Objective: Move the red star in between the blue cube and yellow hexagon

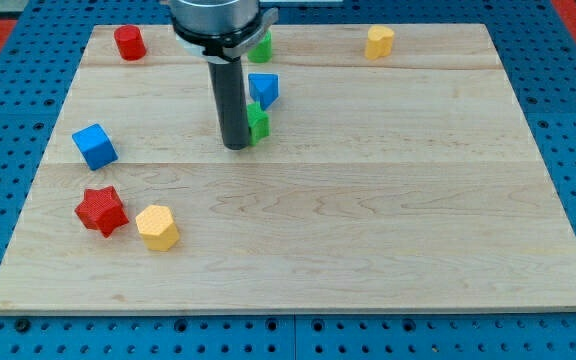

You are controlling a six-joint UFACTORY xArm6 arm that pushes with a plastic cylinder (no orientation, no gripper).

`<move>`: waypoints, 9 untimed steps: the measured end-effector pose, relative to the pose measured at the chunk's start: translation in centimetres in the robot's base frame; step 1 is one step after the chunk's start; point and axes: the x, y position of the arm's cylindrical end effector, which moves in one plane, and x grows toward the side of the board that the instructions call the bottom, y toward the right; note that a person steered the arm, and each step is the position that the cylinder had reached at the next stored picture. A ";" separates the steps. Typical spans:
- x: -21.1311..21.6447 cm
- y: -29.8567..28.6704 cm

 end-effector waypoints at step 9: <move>12.8 -14.7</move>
